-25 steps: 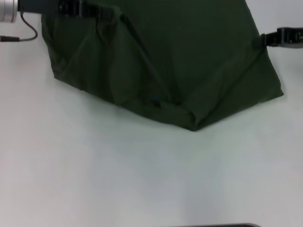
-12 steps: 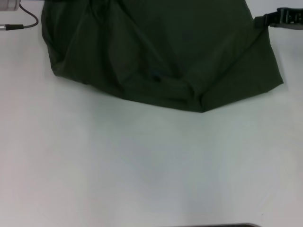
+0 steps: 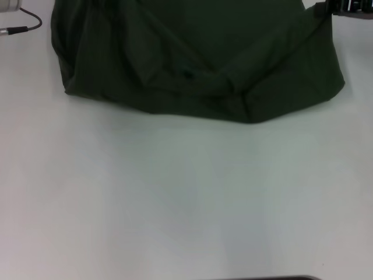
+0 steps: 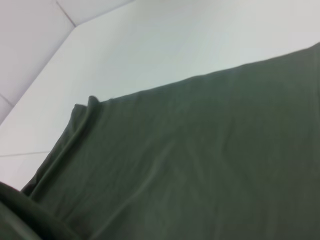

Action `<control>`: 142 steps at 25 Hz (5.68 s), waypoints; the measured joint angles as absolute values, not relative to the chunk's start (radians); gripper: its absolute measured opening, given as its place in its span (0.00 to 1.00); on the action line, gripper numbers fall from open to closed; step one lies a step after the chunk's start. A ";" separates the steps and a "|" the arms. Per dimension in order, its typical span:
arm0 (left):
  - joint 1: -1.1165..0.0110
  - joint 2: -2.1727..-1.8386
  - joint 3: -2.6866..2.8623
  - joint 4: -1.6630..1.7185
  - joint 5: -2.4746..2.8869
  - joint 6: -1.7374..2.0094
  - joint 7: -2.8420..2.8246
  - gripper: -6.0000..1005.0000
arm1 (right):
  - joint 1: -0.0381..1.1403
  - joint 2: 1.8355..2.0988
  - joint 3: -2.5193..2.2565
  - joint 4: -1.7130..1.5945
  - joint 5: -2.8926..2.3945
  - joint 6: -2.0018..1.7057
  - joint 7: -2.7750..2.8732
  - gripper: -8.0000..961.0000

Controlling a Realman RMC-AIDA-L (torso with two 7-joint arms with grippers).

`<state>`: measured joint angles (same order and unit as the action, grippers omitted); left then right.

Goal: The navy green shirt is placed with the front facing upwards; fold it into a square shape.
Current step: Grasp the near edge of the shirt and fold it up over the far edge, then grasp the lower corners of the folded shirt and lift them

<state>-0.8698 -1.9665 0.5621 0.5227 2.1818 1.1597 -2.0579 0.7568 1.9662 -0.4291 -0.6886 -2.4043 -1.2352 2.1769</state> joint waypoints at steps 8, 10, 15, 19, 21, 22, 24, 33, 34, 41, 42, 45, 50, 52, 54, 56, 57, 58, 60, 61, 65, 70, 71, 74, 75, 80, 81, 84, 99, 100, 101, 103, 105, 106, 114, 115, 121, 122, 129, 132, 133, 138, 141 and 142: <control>-0.866 -1.968 0.561 0.510 2.165 1.087 -2.054 0.09 | 0.776 1.960 -0.443 -0.674 -2.404 -1.182 2.179 0.05; -0.866 -1.968 0.561 0.510 2.152 1.084 -2.054 0.09 | 0.781 1.957 -0.447 -0.672 -2.404 -1.175 2.181 0.05; -0.867 -1.968 0.561 0.514 2.127 1.066 -2.054 0.09 | 0.794 1.947 -0.454 -0.672 -2.404 -1.157 2.193 0.05; -0.869 -1.974 0.562 0.511 2.119 1.032 -2.052 0.09 | 0.799 1.946 -0.459 -0.670 -2.404 -1.125 2.194 0.05; -0.868 -1.980 0.562 0.511 2.114 1.018 -2.046 0.09 | 0.801 1.946 -0.467 -0.660 -2.404 -1.100 2.193 0.04; -0.867 -1.984 0.562 0.511 2.109 1.010 -2.041 0.09 | 0.802 1.947 -0.469 -0.655 -2.404 -1.088 2.190 0.04; -0.865 -1.988 0.562 0.511 2.101 0.998 -2.034 0.09 | 0.807 1.950 -0.470 -0.646 -2.404 -1.070 2.184 0.04; -0.862 -1.999 0.560 0.511 2.071 0.962 -2.018 0.09 | 0.826 1.957 -0.474 -0.633 -2.403 -1.018 2.172 0.04; -0.862 -1.999 0.560 0.511 2.071 0.962 -2.018 0.09 | 0.827 1.959 -0.477 -0.629 -2.403 -1.013 2.172 0.04; -0.857 -2.031 0.562 0.488 2.061 0.914 -1.971 0.09 | 0.829 1.971 -0.532 -0.574 -2.384 -0.928 2.161 0.04; -0.857 -2.041 0.561 0.486 2.060 0.902 -1.960 0.09 | 0.829 1.974 -0.541 -0.568 -2.374 -0.917 2.157 0.04; -0.856 -2.059 0.564 0.484 2.060 0.878 -1.942 0.09 | 0.829 1.984 -0.553 -0.558 -2.346 -0.890 2.142 0.04; -0.856 -2.072 0.561 0.476 2.060 0.850 -1.924 0.09 | 0.830 1.998 -0.562 -0.555 -2.339 -0.856 2.138 0.04; -0.855 -2.073 0.560 0.474 2.060 0.844 -1.923 0.09 | 0.830 2.003 -0.565 -0.555 -2.339 -0.843 2.138 0.04; -0.851 -2.075 0.559 0.474 2.053 0.839 -1.920 0.09 | 0.830 2.007 -0.565 -0.555 -2.339 -0.828 2.138 0.04; -0.847 -2.075 0.558 0.474 2.037 0.838 -1.912 0.09 | 0.829 2.012 -0.567 -0.555 -2.339 -0.811 2.138 0.04; -0.844 -2.076 0.558 0.474 2.025 0.838 -1.907 0.09 | 0.828 2.013 -0.568 -0.555 -2.339 -0.806 2.138 0.04; -0.841 -2.076 0.558 0.474 2.015 0.837 -1.904 0.09 | 0.828 2.015 -0.568 -0.555 -2.339 -0.801 2.138 0.04; -0.837 -2.077 0.557 0.474 2.000 0.837 -1.903 0.09 | 0.829 2.019 -0.569 -0.555 -2.339 -0.795 2.135 0.04; -0.835 -2.077 0.557 0.474 1.995 0.836 -1.902 0.09 | 0.831 2.020 -0.570 -0.555 -2.339 -0.792 2.131 0.04; -0.831 -2.080 0.557 0.474 1.988 0.836 -1.903 0.09 | 0.837 2.029 -0.579 -0.554 -2.339 -0.782 2.124 0.05; -0.827 -2.084 0.561 0.474 1.984 0.836 -1.902 0.14 | 0.844 2.048 -0.624 -0.554 -2.339 -0.748 2.124 0.18; -0.827 -2.084 0.562 0.474 1.984 0.836 -1.903 0.18 | 0.846 2.052 -0.637 -0.554 -2.339 -0.738 2.124 0.20; -0.827 -2.085 0.563 0.474 1.984 0.836 -1.905 0.30 | 0.848 2.063 -0.663 -0.554 -2.339 -0.705 2.134 0.27; -0.826 -2.085 0.562 0.474 1.984 0.836 -1.906 0.32 | 0.848 2.065 -0.664 -0.554 -2.339 -0.698 2.139 0.29; -0.816 -2.088 0.556 0.483 1.978 0.836 -1.907 0.43 | 0.840 2.066 -0.662 -0.562 -2.339 -0.673 2.163 0.40; -0.812 -2.089 0.554 0.487 1.969 0.836 -1.908 0.45 | 0.838 2.066 -0.660 -0.565 -2.339 -0.673 2.164 0.42; -0.799 -2.091 0.552 0.502 1.928 0.840 -1.908 0.55 | 0.834 2.060 -0.657 -0.568 -2.339 -0.677 2.167 0.55; -0.713 -2.097 0.562 0.592 1.821 1.001 -1.908 0.86 | 0.743 2.074 -0.659 -0.713 -2.306 -0.781 2.168 0.78; -0.703 -2.094 0.568 0.601 1.823 1.042 -1.908 0.86 | 0.725 2.073 -0.660 -0.729 -2.292 -0.799 2.164 0.78; -0.696 -2.091 0.572 0.606 1.824 1.070 -1.908 0.86 | 0.700 2.072 -0.663 -0.748 -2.272 -0.836 2.156 0.78; -0.675 -2.087 0.579 0.623 1.827 1.141 -1.908 0.86 | 0.660 2.066 -0.663 -0.772 -2.244 -0.896 2.133 0.78; -0.653 -2.085 0.584 0.644 1.827 1.196 -1.908 0.86 | 0.610 2.061 -0.659 -0.804 -2.206 -0.977 2.091 0.77; -0.639 -2.085 0.587 0.661 1.827 1.235 -1.909 0.86 | 0.584 2.058 -0.657 -0.822 -2.186 -1.018 2.064 0.77; -0.556 -2.070 0.639 0.732 1.841 1.444 -1.943 0.86 | 0.436 2.007 -0.626 -0.875 -2.081 -1.276 1.923 0.78; -0.549 -2.068 0.648 0.736 1.846 1.457 -1.947 0.86 | 0.430 1.999 -0.615 -0.873 -2.080 -1.304 1.921 0.78; -0.531 -2.067 0.668 0.741 1.895 1.495 -1.955 0.86 | 0.407 1.959 -0.583 -0.875 -2.105 -1.433 1.904 0.78; -0.530 -2.067 0.671 0.740 1.900 1.501 -1.954 0.86 | 0.407 1.956 -0.584 -0.878 -2.116 -1.441 1.898 0.77; -0.515 -2.084 0.674 0.736 1.908 1.511 -1.936 0.86 | 0.434 1.949 -0.580 -0.882 -2.267 -1.403 1.882 0.77; -0.514 -2.088 0.675 0.732 1.908 1.501 -1.933 0.86 | 0.440 1.958 -0.581 -0.882 -2.280 -1.355 1.879 0.77; -0.514 -2.089 0.675 0.729 1.908 1.499 -1.933 0.86 | 0.444 1.964 -0.586 -0.882 -2.280 -1.338 1.874 0.77; -0.516 -2.090 0.674 0.725 1.908 1.497 -1.933 0.86 | 0.473 1.999 -0.610 -0.871 -2.285 -1.283 1.839 0.77; -0.518 -2.091 0.672 0.724 1.908 1.492 -1.933 0.86 | 0.492 2.015 -0.630 -0.867 -2.285 -1.267 1.830 0.76; -0.519 -2.091 0.672 0.724 1.908 1.488 -1.933 0.86 | 0.499 2.018 -0.635 -0.862 -2.285 -1.263 1.829 0.76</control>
<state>-0.5186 -2.0910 0.6718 0.7241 1.9083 1.4877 -1.9328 0.4991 2.0178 -0.6347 -0.8623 -2.2854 -1.2630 1.8289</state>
